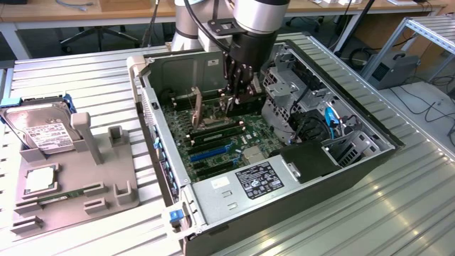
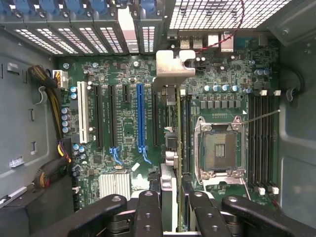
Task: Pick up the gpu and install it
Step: 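Insert the gpu into the slot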
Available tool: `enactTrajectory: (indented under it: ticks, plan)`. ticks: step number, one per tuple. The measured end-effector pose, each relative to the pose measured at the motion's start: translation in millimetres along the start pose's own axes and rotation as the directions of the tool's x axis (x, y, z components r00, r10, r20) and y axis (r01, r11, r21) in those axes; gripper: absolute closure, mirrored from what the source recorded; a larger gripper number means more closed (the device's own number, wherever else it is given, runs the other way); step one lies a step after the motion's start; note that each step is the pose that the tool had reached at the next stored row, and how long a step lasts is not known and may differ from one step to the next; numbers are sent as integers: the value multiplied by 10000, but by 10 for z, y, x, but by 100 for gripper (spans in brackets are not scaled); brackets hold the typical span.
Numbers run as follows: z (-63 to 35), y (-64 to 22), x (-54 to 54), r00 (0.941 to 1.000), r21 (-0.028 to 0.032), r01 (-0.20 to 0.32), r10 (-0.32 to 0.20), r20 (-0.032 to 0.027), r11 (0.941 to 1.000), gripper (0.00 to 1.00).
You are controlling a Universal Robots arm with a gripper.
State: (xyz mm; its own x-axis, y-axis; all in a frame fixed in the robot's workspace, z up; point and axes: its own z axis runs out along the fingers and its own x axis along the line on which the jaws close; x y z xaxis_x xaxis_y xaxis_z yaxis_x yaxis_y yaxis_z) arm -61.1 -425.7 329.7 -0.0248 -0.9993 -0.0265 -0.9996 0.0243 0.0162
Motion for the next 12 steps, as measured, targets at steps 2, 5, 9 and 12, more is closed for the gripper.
enactTrajectory:
  ticks: [2, 5, 9, 12]
  plan:
    - [0, 0, 5, 10000, 0, 0, 0, 0, 10000, 73]
    - [1, -1, 14, 10000, 0, 0, 0, 1, 10000, 73]
    - [0, -1, 26, 10000, 0, 0, 0, 1, 10000, 73]
    - [1, -1, 33, 10000, 1, 0, 0, 2, 10000, 73]
